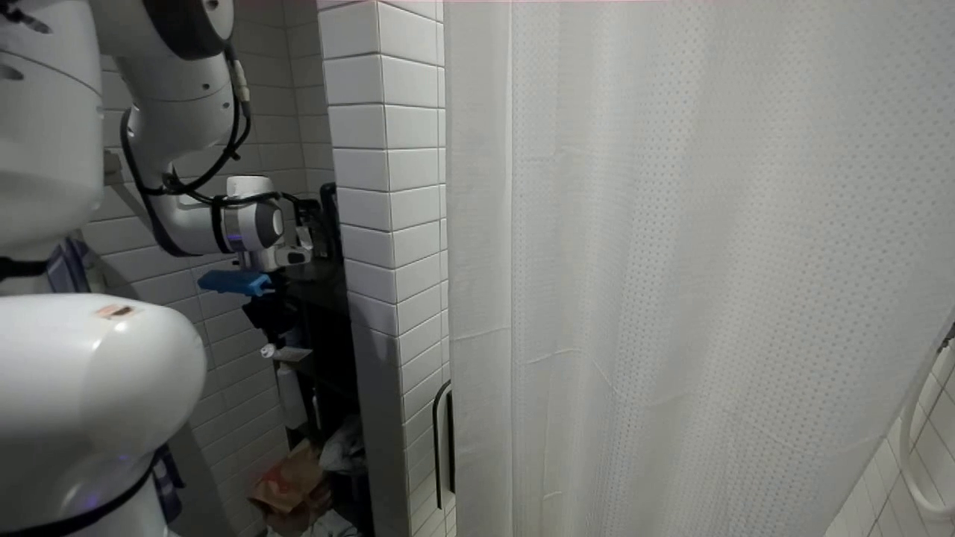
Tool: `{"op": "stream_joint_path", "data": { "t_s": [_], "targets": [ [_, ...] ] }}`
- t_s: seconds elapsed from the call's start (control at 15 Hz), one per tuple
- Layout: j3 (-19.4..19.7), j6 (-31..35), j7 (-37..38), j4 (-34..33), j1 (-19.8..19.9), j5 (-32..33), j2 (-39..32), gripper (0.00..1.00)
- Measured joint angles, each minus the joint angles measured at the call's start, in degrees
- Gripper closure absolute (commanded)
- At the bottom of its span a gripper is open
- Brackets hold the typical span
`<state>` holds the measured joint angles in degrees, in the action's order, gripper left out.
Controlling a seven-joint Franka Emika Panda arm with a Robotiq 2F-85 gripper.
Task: Put the white tube on the top shelf.
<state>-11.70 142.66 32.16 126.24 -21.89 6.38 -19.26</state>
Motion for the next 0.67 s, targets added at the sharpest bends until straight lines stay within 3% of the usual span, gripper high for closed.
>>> {"op": "stream_joint_path", "data": {
  "t_s": [0.67],
  "targets": [
    [3.83,4.77,0.0,-2.37,-3.89,1.63,-5.55,0.96]
  ]
}}
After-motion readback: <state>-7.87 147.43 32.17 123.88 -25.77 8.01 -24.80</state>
